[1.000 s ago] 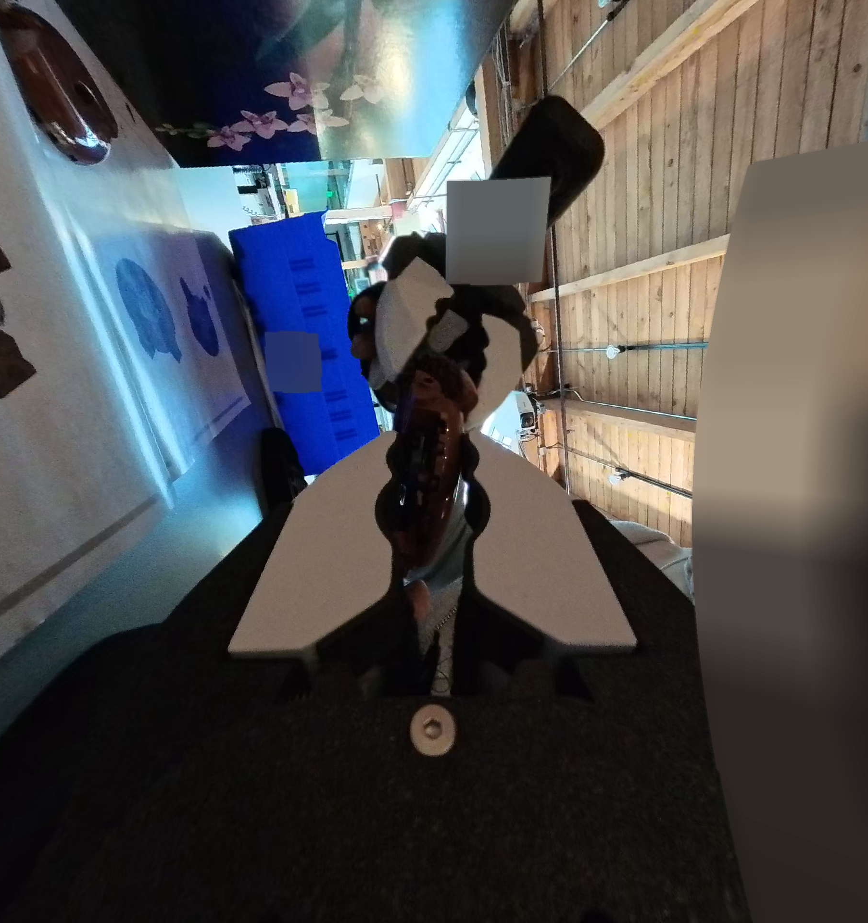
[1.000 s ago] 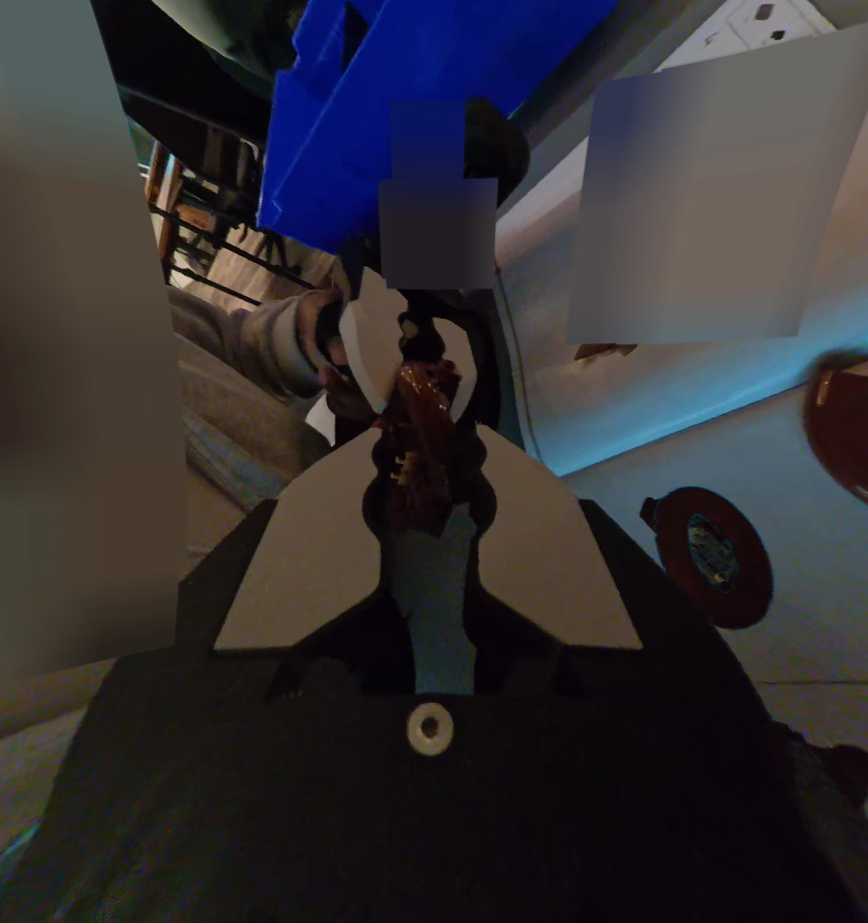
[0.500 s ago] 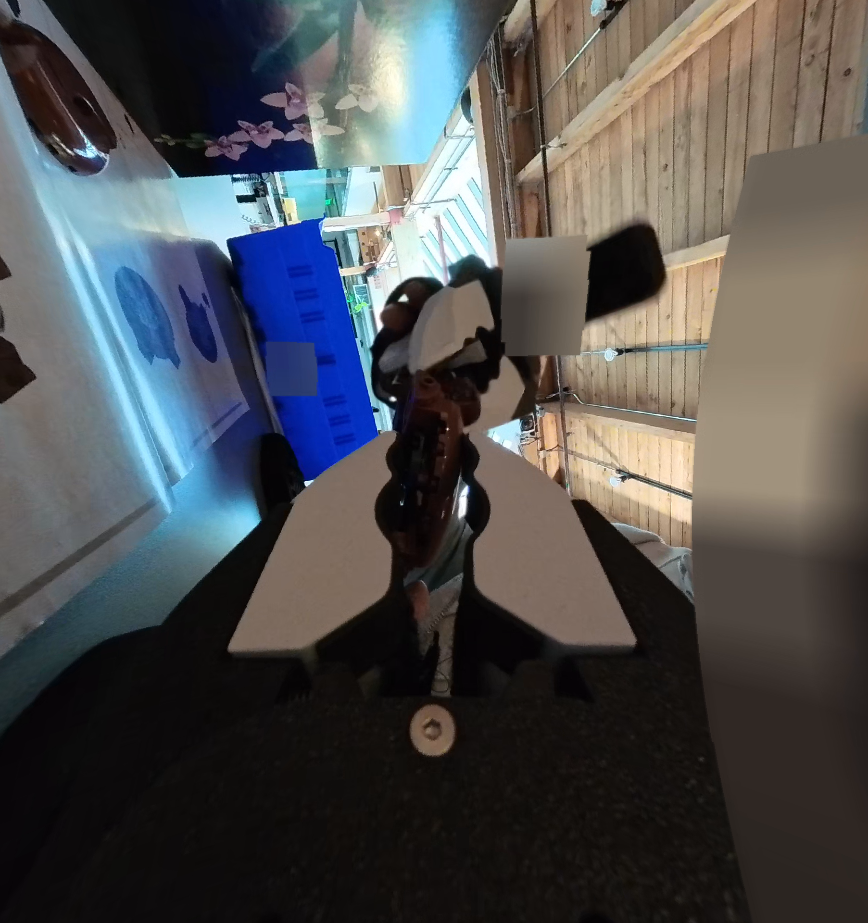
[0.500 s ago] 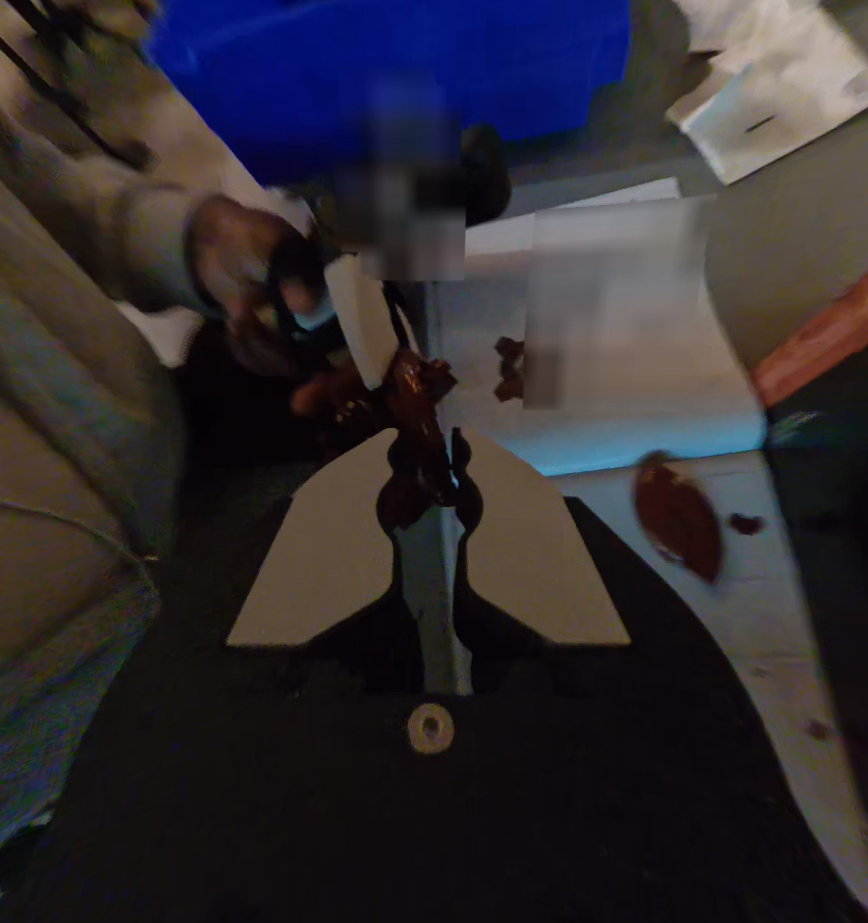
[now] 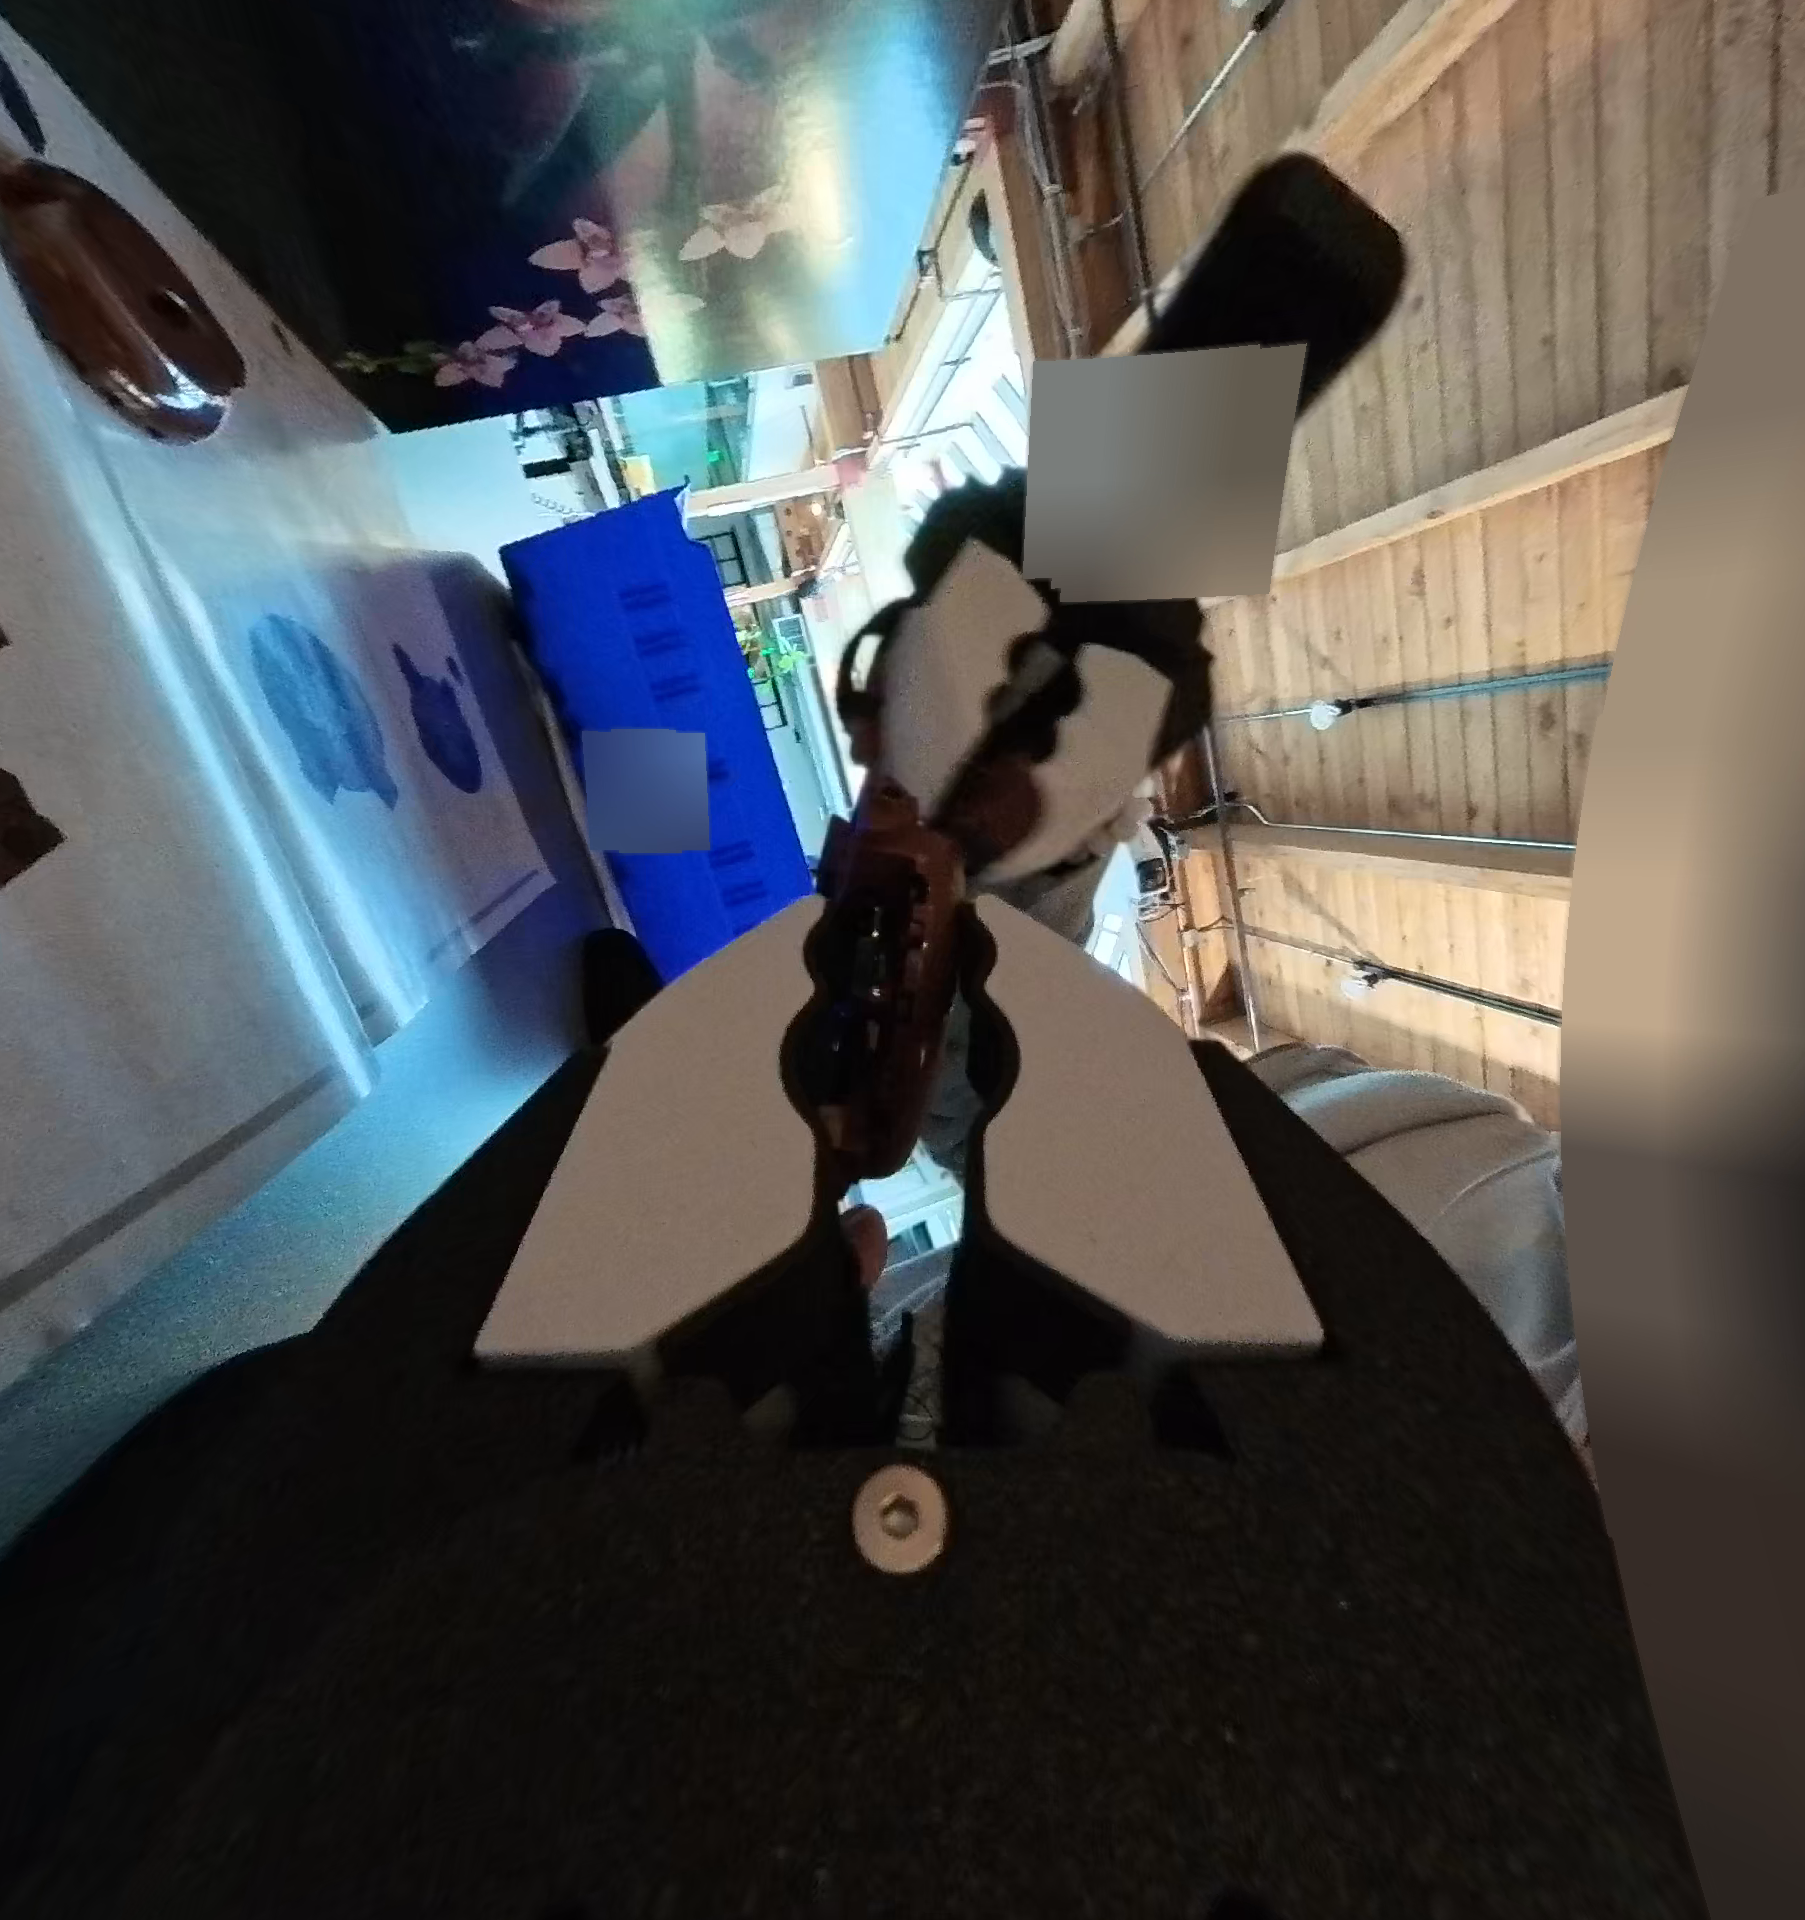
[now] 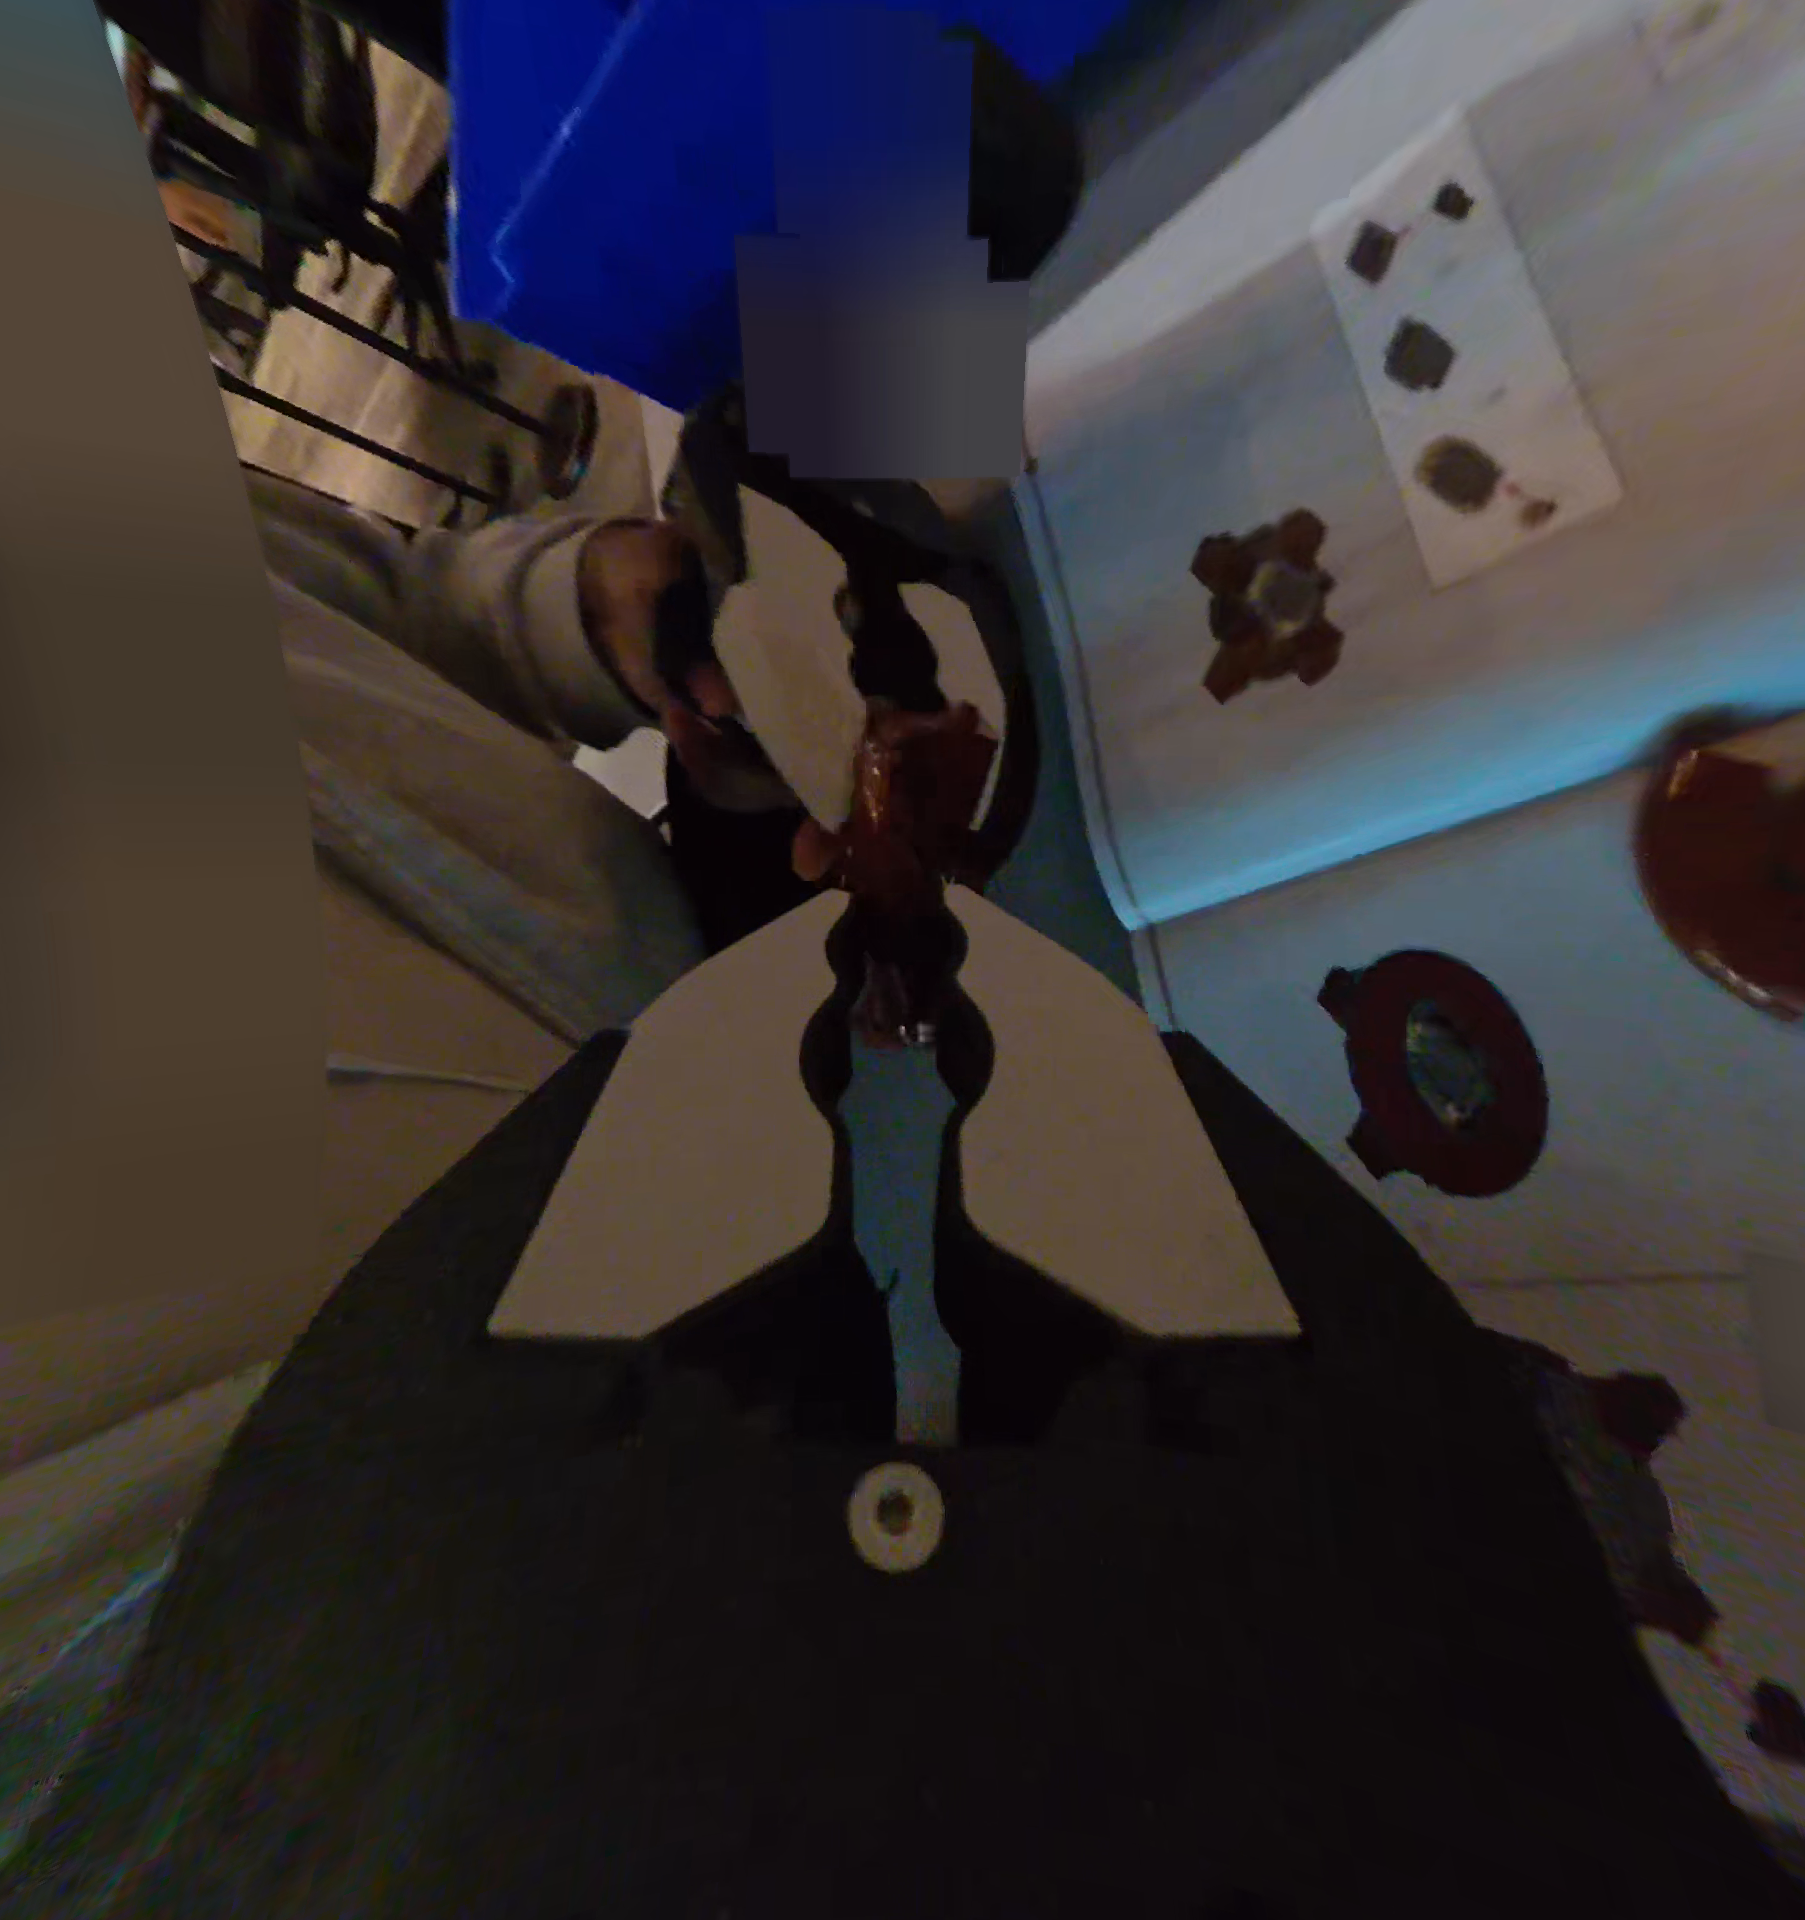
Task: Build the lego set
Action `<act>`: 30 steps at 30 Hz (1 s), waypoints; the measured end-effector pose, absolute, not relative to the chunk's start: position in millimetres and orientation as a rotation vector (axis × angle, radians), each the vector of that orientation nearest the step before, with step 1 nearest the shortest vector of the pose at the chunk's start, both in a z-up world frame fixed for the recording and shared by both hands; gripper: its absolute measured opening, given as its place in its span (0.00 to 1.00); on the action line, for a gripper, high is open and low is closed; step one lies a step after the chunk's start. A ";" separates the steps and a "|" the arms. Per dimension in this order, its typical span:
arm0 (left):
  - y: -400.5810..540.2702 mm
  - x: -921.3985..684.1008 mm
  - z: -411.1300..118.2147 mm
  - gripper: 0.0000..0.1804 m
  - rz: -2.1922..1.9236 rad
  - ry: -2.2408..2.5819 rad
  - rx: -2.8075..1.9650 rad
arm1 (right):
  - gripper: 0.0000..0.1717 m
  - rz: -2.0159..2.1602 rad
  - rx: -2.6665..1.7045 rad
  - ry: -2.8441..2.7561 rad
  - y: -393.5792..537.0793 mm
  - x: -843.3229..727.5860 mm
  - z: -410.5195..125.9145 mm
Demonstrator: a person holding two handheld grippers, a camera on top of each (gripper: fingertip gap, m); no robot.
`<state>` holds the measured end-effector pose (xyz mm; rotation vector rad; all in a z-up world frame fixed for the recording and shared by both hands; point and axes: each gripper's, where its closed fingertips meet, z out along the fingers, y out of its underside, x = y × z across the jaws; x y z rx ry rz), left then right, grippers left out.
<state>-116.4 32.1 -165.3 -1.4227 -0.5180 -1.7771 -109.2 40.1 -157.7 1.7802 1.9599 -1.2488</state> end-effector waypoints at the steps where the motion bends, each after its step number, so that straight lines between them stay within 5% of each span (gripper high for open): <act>1: 31.8 -117.1 -164.6 0.11 -1.775 -0.516 -1.416 | 0.05 -1.245 1.770 1.945 38.4 -108.8 -158.3; 9: 30.4 -122.0 -161.1 0.11 -1.826 -0.534 -1.360 | 0.05 -1.201 1.819 2.005 33.8 -114.4 -159.2; 18: 27.2 -122.9 -156.0 0.11 -1.947 -0.536 -1.303 | 0.20 -1.148 1.830 2.390 41.1 -118.6 -153.1; 30: 31.7 -121.0 -163.9 0.11 -1.972 -0.617 -1.360 | 0.13 -1.186 1.884 2.845 37.6 -116.1 -164.0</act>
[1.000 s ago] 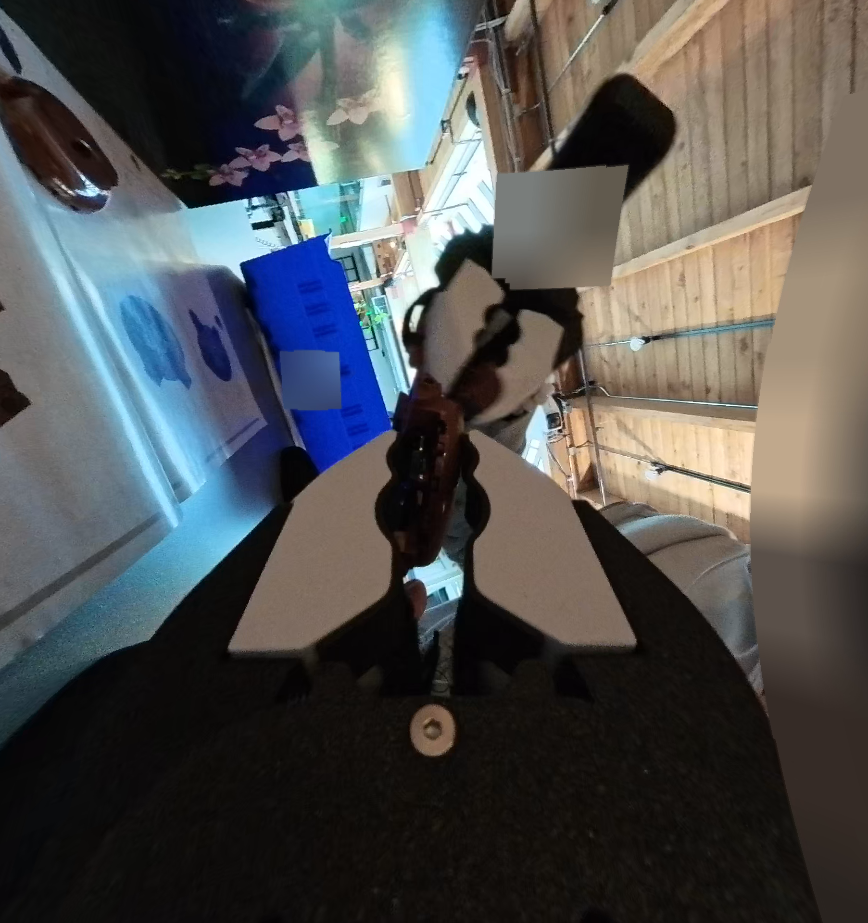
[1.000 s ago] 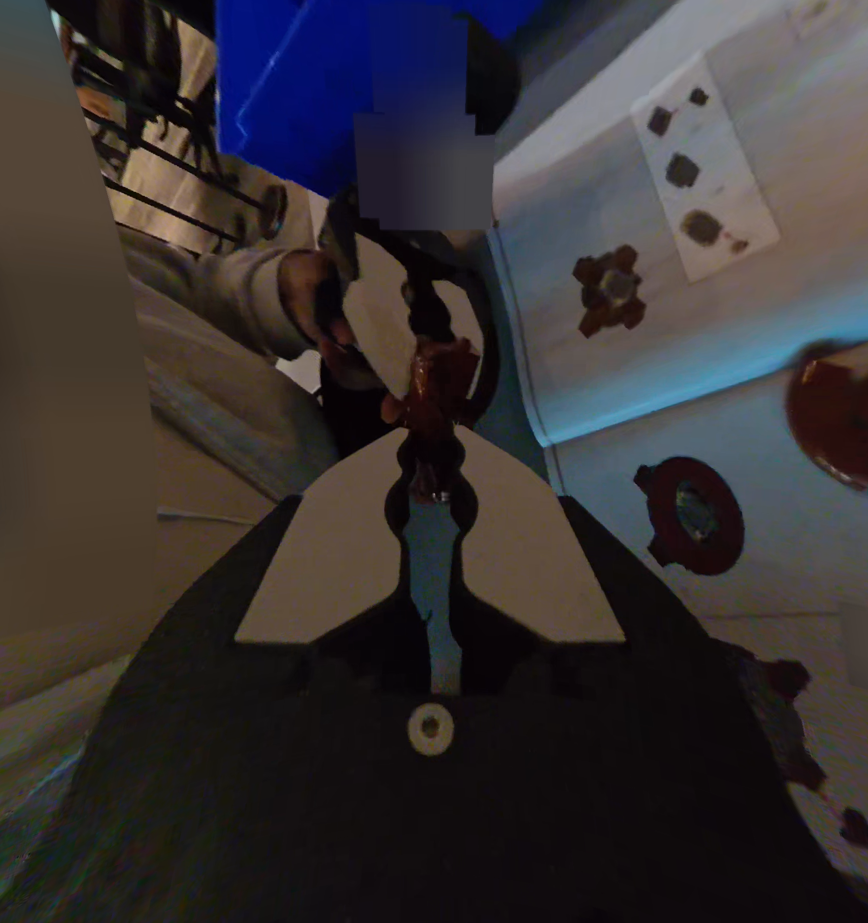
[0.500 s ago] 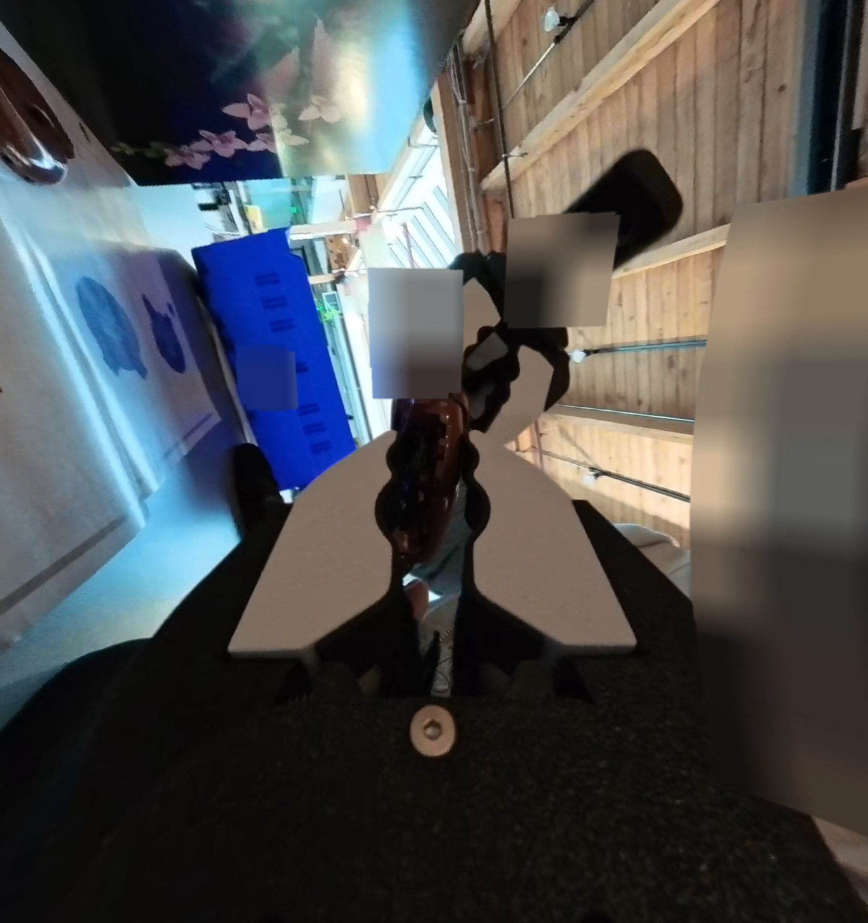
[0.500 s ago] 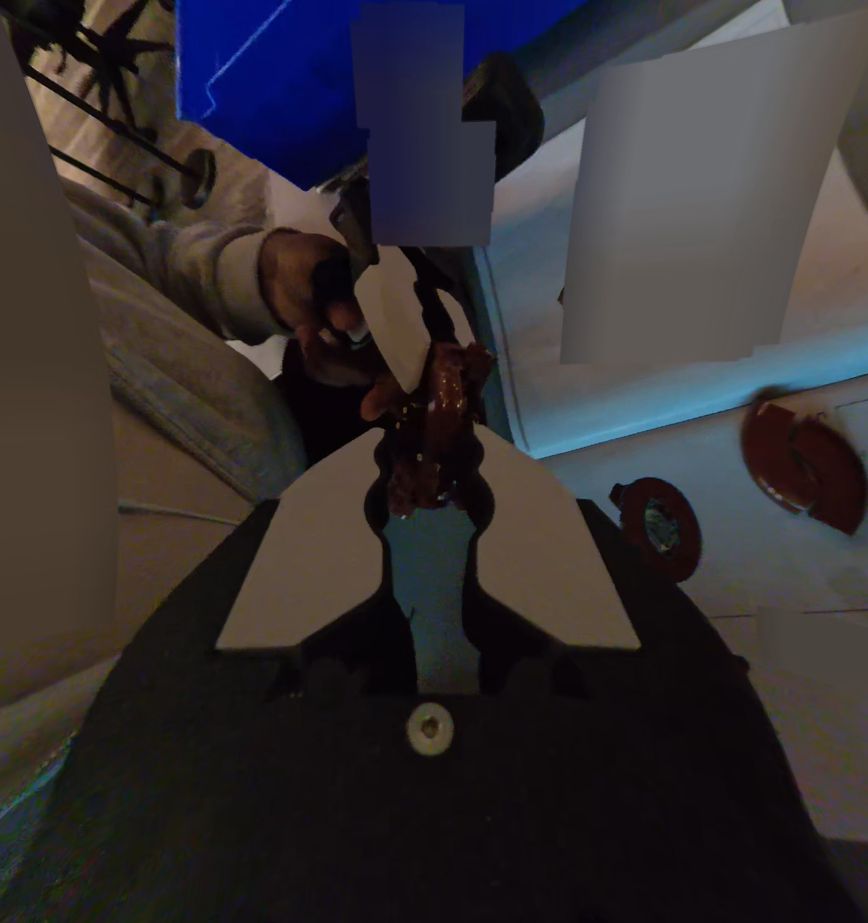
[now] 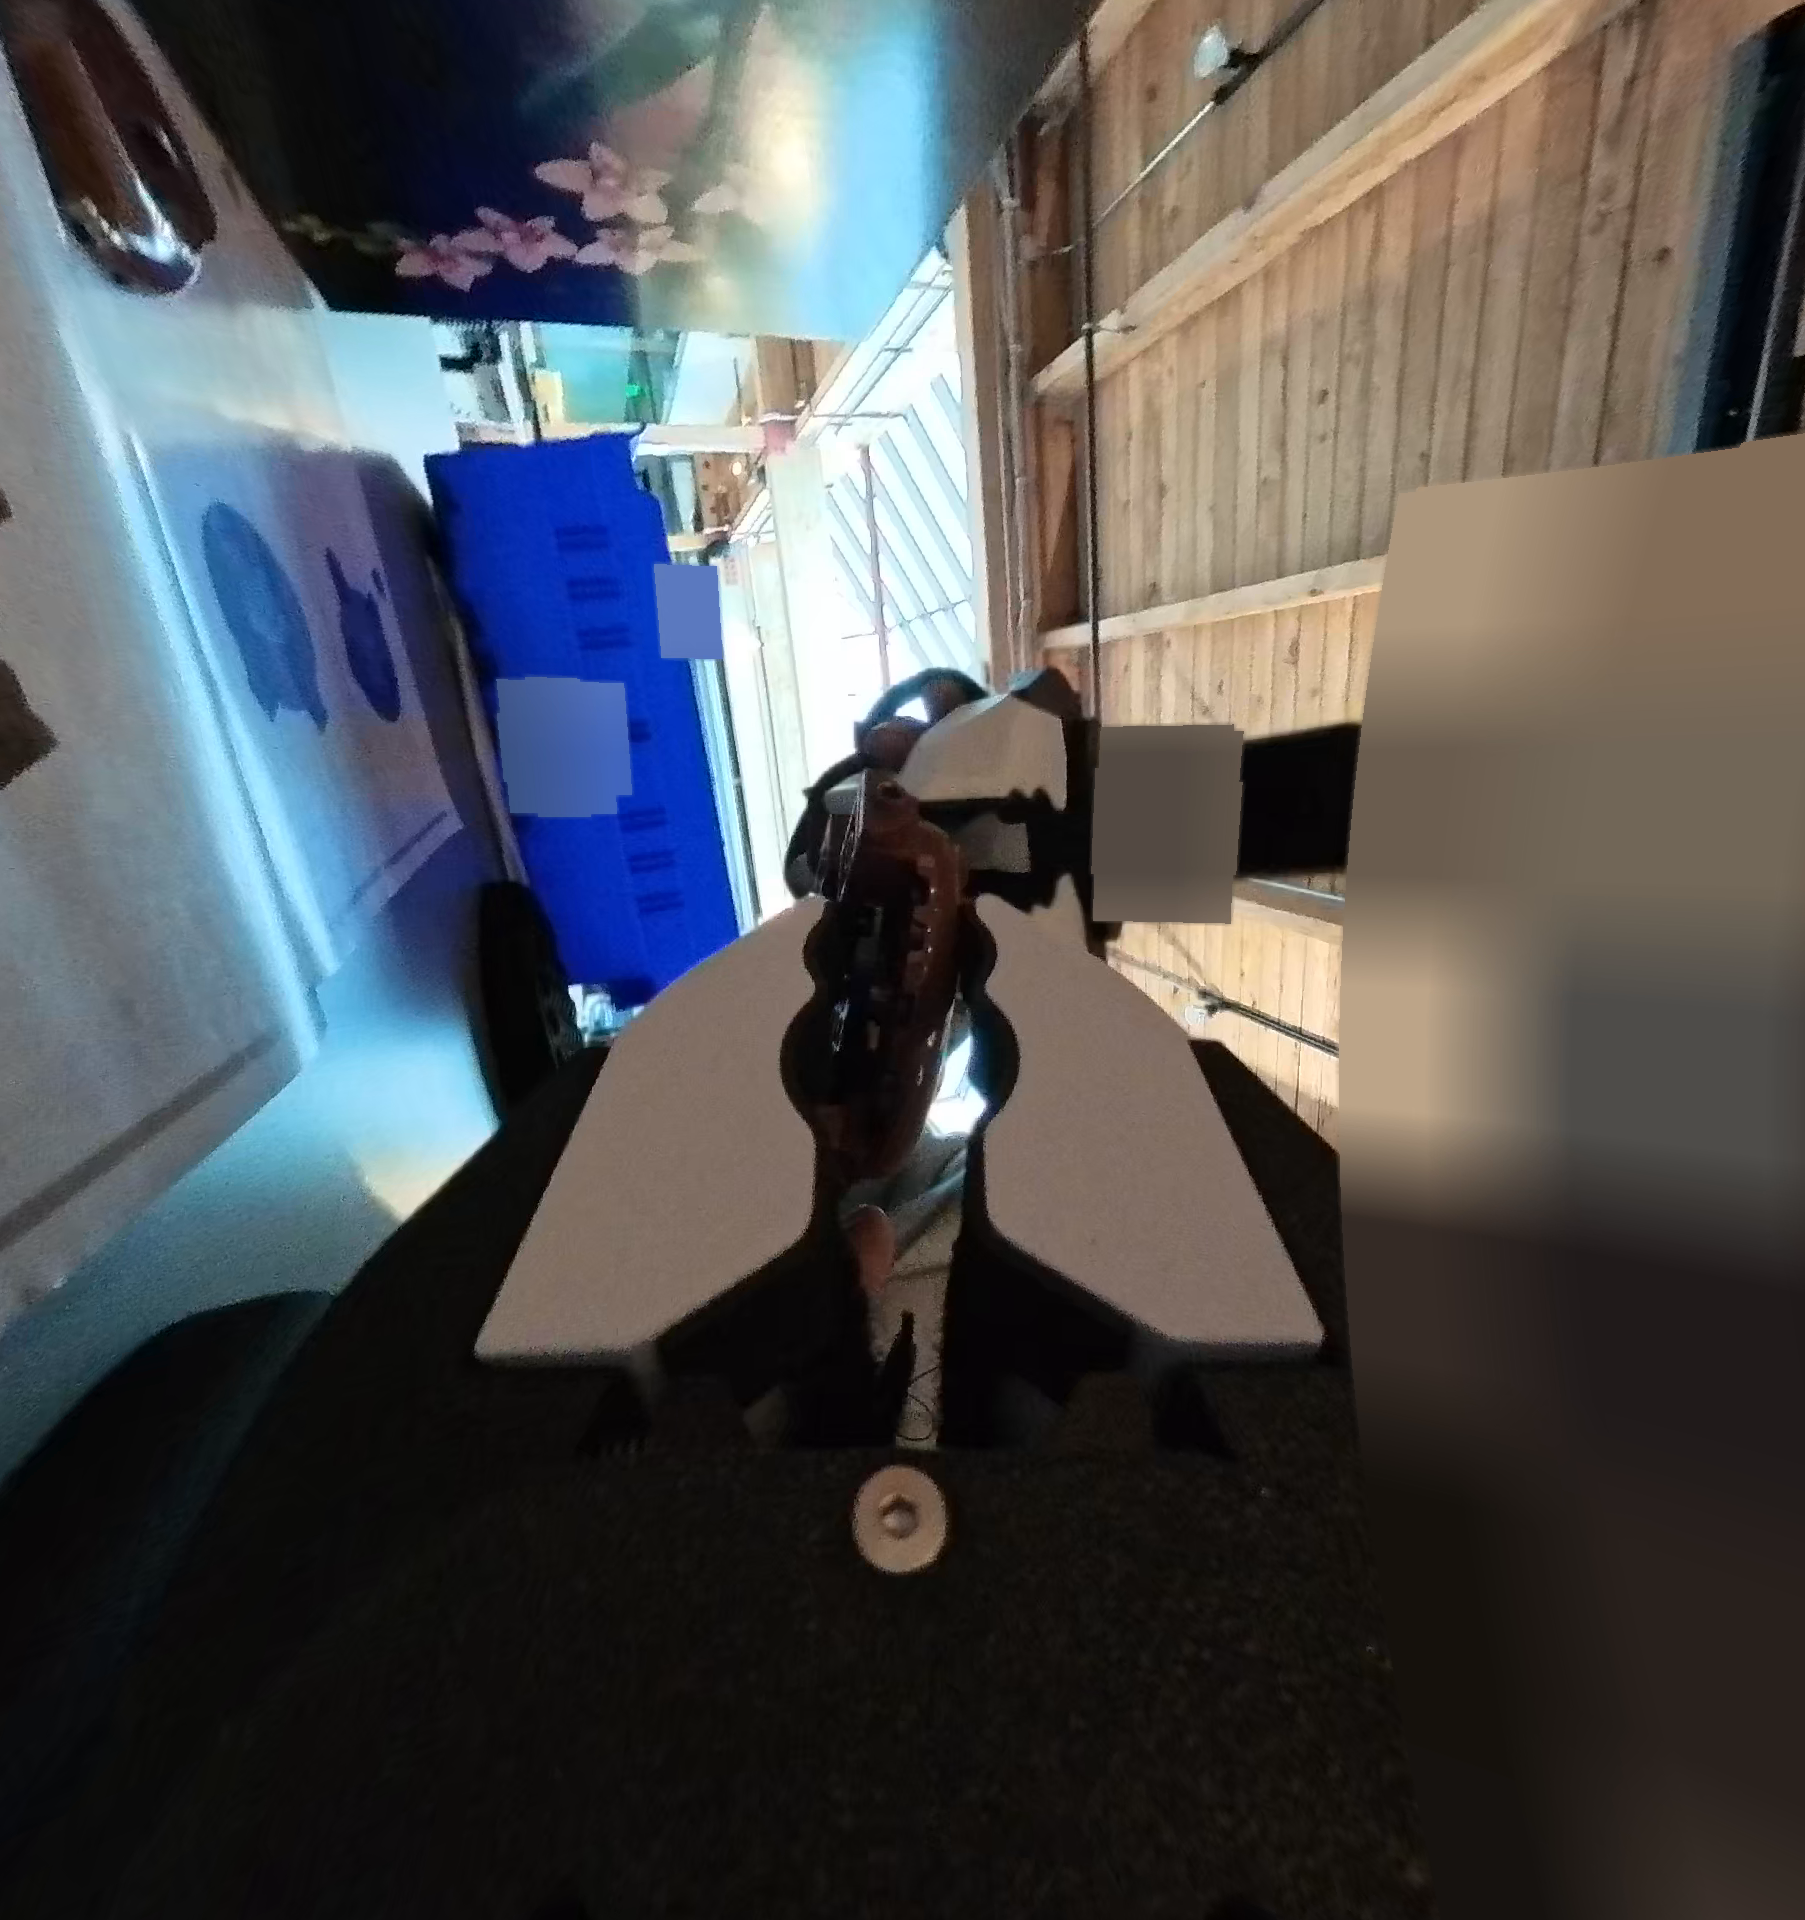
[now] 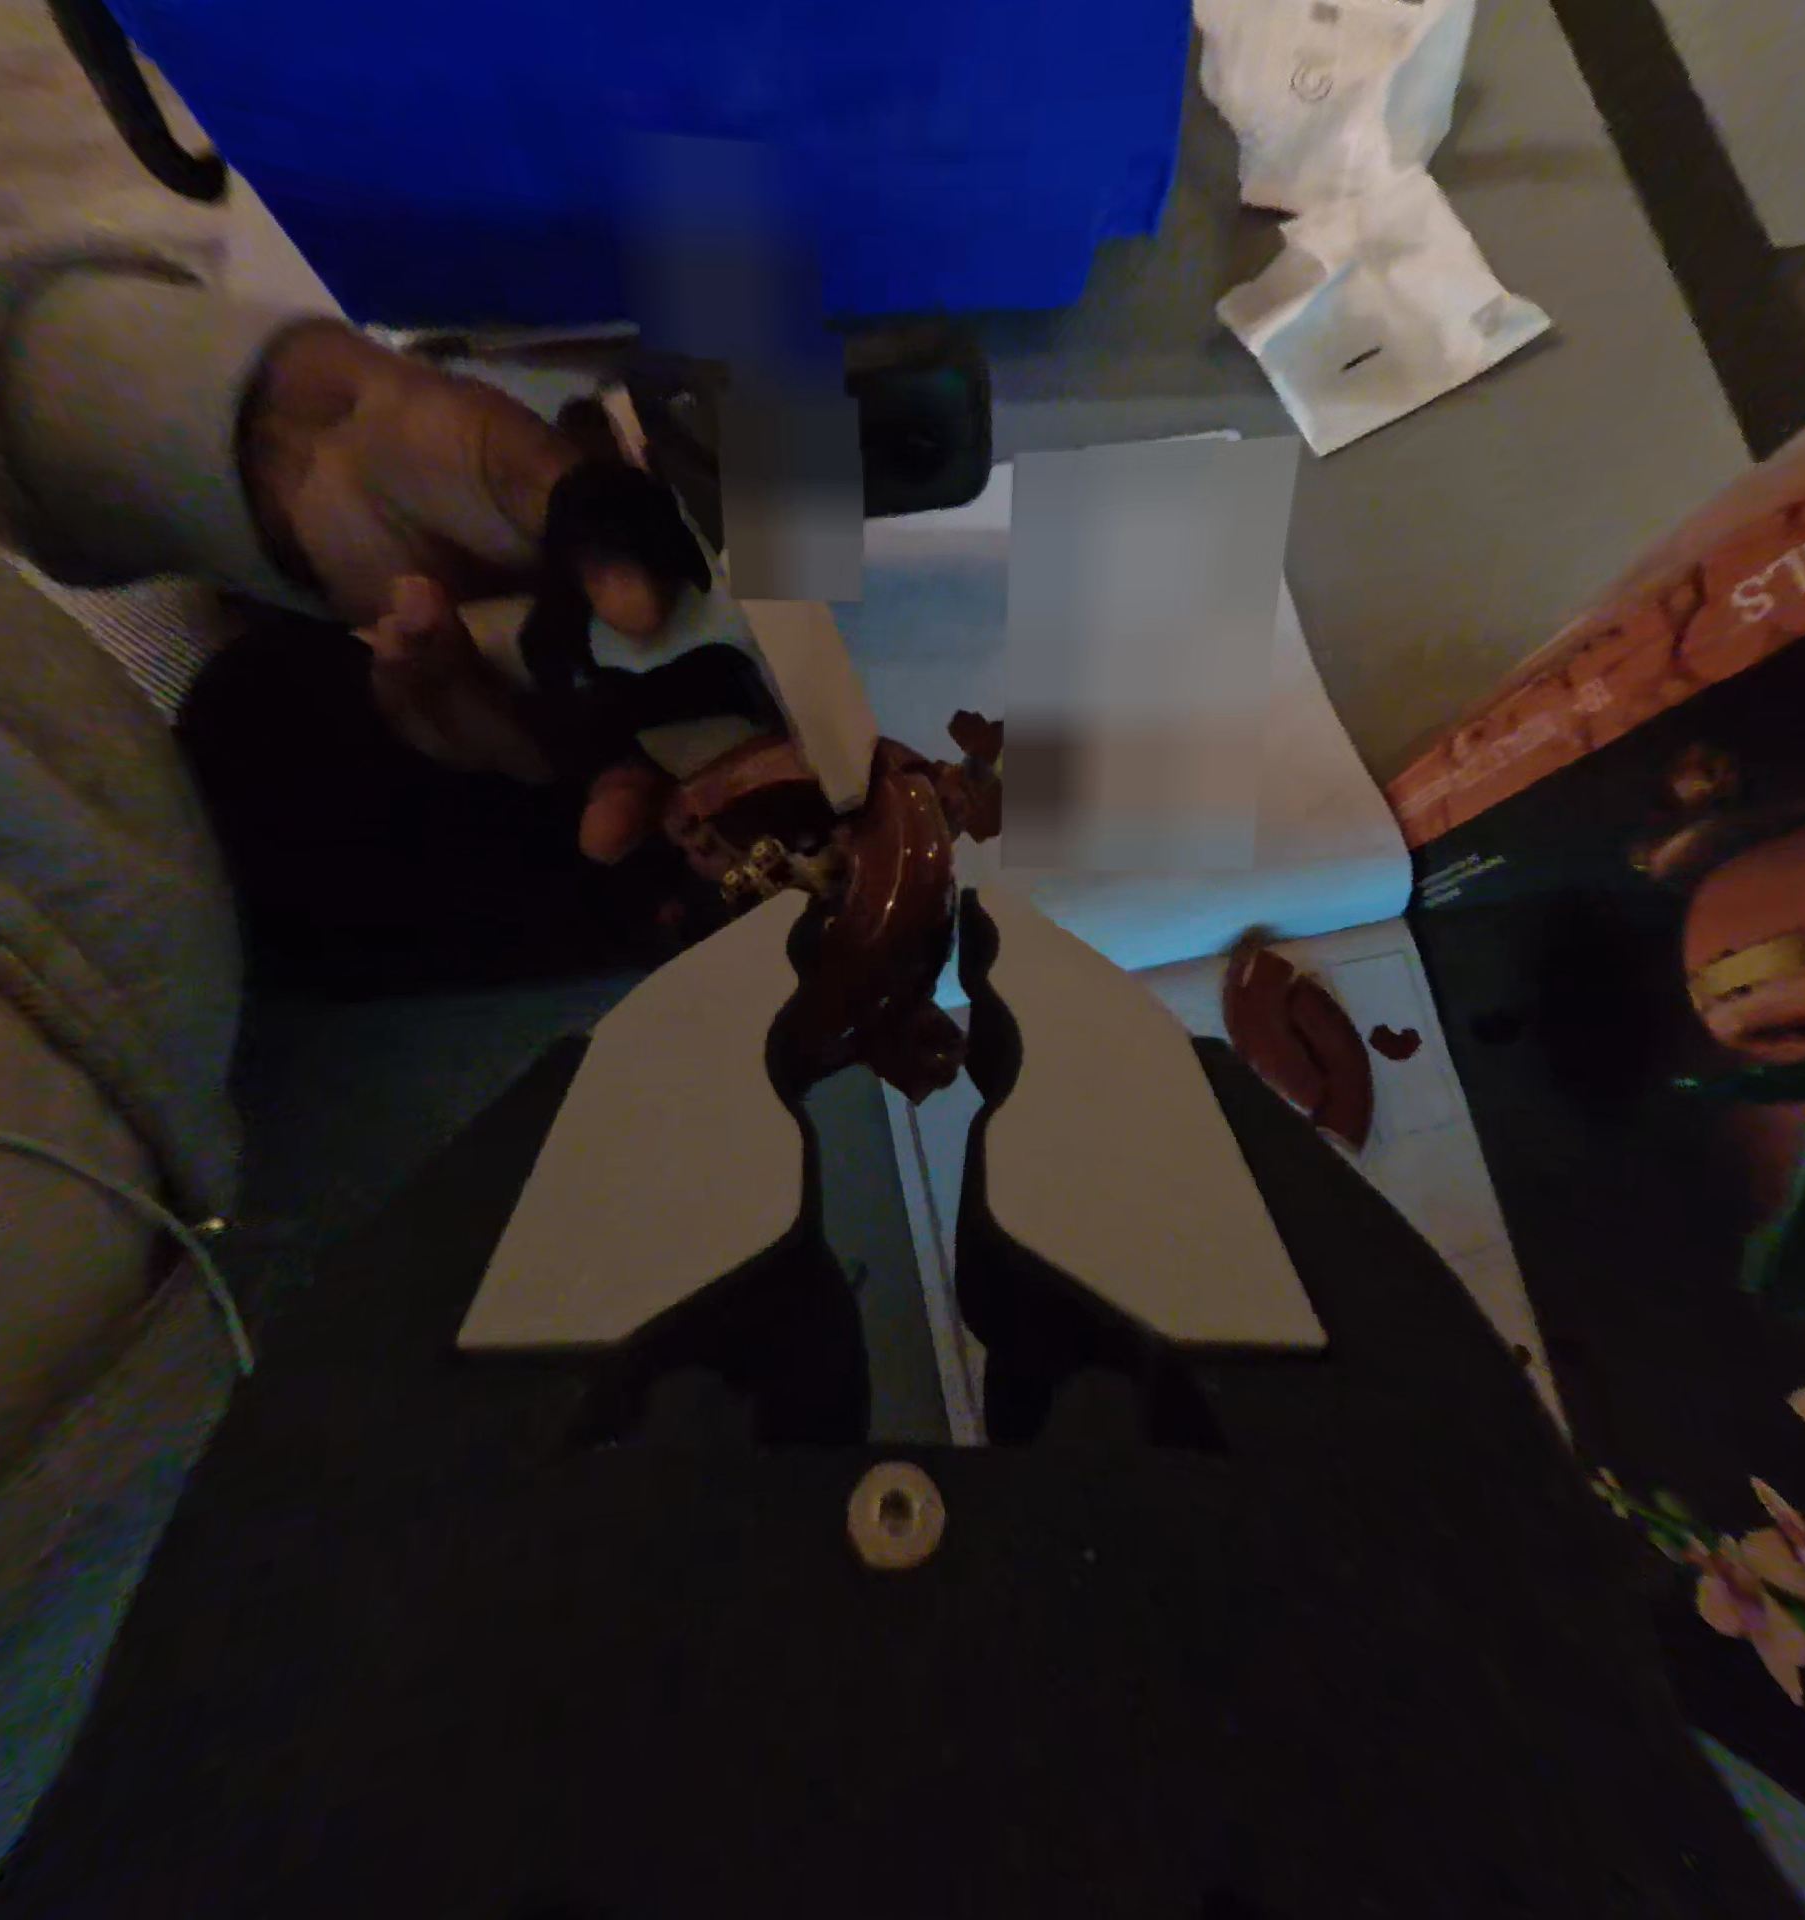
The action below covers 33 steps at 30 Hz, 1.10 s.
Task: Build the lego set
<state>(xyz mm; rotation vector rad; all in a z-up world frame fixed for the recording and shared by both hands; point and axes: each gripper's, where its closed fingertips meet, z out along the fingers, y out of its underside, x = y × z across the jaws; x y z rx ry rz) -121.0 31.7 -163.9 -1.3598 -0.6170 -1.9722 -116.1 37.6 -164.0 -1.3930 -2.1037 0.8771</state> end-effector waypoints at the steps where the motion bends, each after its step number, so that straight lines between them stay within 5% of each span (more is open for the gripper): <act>1: 31.9 -119.5 -165.8 0.12 -1.968 -0.622 -1.380 | 0.12 0.861 -1.380 -2.113 36.9 -114.8 -165.6; 33: 24.1 -98.3 -172.2 0.12 -2.018 -0.581 -1.497 | 0.11 0.702 -1.061 -2.410 35.8 -101.9 -171.0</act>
